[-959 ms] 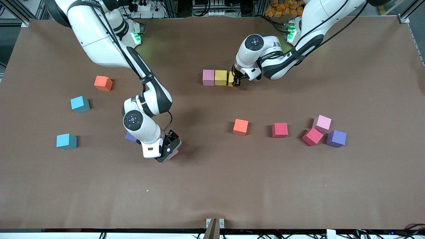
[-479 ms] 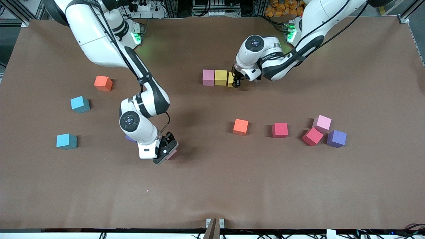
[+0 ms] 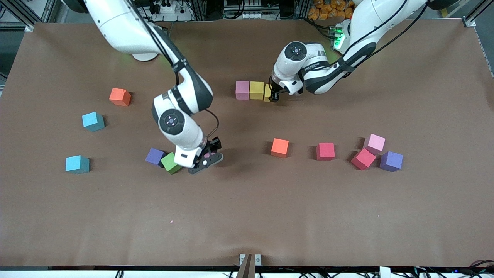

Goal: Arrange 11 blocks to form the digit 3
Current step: 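Carry the pink cube with the right gripper and lower it below the first pink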

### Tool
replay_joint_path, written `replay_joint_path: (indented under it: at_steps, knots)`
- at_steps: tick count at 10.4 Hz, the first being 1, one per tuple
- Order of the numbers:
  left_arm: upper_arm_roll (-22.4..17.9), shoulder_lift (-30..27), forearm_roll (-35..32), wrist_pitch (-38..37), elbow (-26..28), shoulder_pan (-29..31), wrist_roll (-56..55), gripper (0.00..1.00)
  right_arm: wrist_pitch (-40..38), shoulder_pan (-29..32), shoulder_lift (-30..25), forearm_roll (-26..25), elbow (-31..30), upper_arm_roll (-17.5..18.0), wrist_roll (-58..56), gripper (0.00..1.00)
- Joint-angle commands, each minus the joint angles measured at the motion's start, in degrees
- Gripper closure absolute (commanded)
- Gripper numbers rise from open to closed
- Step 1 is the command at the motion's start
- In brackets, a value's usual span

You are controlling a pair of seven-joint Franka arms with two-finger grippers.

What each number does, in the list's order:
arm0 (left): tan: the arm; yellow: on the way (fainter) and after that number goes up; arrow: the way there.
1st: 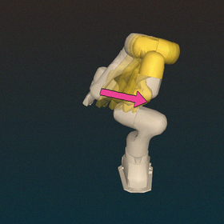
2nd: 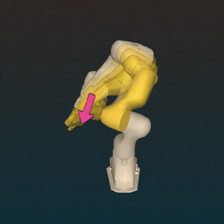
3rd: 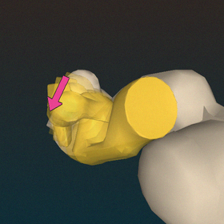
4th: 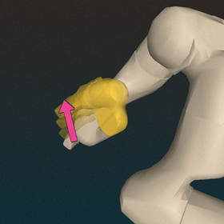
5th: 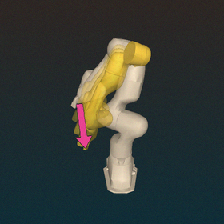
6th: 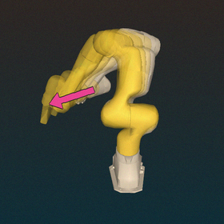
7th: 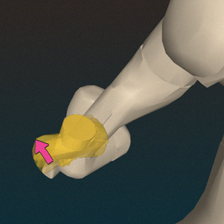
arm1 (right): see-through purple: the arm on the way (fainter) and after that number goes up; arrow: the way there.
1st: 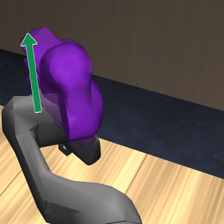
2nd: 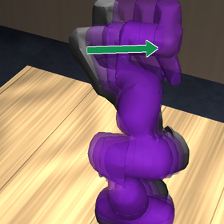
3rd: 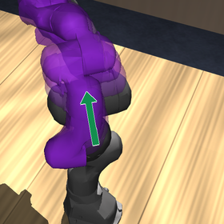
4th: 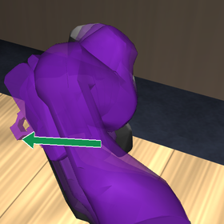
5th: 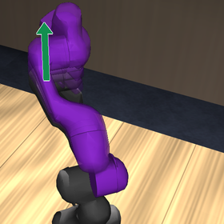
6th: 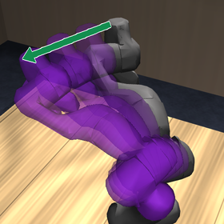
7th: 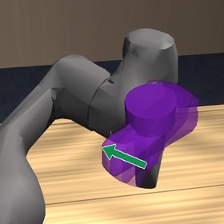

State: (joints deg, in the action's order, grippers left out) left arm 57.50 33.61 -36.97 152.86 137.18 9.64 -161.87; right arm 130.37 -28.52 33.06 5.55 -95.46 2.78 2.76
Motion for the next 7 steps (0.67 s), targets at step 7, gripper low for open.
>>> replay_joint_path:
  at_steps: [7]
  knots:
    - [-0.6, 1.1, -5.2, 0.2, -0.2, -3.0, -23.7, 0.77, 9.3, -5.7, -7.2, 0.7, -14.7, 1.9, 27.7, 0.72]
